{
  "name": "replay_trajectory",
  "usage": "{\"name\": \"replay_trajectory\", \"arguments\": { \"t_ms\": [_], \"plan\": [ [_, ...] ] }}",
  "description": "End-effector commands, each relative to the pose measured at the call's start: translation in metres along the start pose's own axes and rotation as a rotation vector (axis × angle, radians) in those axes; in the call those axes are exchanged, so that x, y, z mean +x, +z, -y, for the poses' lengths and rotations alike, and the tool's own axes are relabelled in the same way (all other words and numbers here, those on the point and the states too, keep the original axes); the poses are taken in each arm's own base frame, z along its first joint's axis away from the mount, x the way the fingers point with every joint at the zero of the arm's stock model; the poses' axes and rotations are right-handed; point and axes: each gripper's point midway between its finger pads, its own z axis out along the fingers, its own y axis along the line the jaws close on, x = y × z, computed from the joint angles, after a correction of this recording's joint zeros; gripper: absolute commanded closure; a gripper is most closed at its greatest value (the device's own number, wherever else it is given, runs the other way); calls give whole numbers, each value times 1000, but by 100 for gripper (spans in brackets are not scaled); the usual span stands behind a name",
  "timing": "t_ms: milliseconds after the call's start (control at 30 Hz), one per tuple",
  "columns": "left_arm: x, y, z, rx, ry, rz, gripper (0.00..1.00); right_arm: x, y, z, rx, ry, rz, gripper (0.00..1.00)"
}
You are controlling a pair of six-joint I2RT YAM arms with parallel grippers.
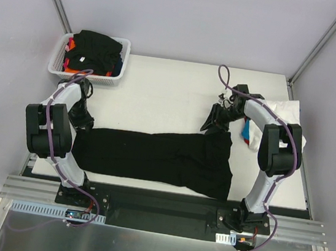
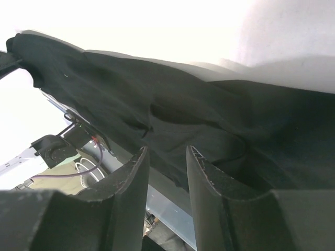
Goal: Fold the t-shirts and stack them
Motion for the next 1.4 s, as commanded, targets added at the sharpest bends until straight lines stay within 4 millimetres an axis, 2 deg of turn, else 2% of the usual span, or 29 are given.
{"name": "replay_trajectory", "arguments": {
  "t_ms": [0,33,67,200,300,433,567,700,800,833,933,1000,1100,1167,1200,1300,1333,1367],
  "plan": [
    [-9,-3,-6,-24,-4,16,85,2,-11,-6,-9,-15,23,63],
    [-9,-3,-6,-25,-1,17,98,2,-11,-6,-12,-15,20,63],
    [-10,-3,-6,-26,-2,16,100,3,-10,-6,-11,-13,18,63],
    [-12,-3,-11,-43,1,31,100,5,-8,-4,-12,-9,12,63],
    [-19,-11,-16,-48,-11,54,100,9,-7,-2,-14,-4,7,63],
    [-27,-23,-30,-65,-69,86,100,12,-5,0,-11,-3,-2,63],
    [-25,-31,-44,-125,-94,92,100,11,-4,0,-15,-7,-5,63],
    [-17,-27,-53,-180,-95,49,91,8,-3,-2,-25,-10,-8,63],
    [-11,-21,-53,-188,-86,9,73,6,-3,-3,-28,-16,-11,63],
    [-9,-19,-52,-187,-83,1,59,6,-2,-3,-27,-17,-15,63],
    [-8,-16,-49,-179,-80,-18,35,8,-2,-1,-25,-14,-27,63],
    [-10,-18,-49,-177,-83,-12,29,9,-1,1,-20,-13,-34,63],
    [-22,-30,-44,-142,-107,40,30,11,-1,3,-12,-10,-39,71],
    [-32,-42,-34,-78,-121,87,34,10,-1,5,-1,-9,-37,72],
    [-40,-48,-25,-20,-118,130,35,10,-1,6,12,-10,-31,71],
    [-41,-54,10,160,-89,123,37,4,-6,14,39,8,-7,59],
    [-33,-56,28,228,-61,91,37,0,-12,19,41,26,12,59],
    [-31,-57,37,254,-48,80,37,-2,-15,20,41,36,28,59]
  ]
}}
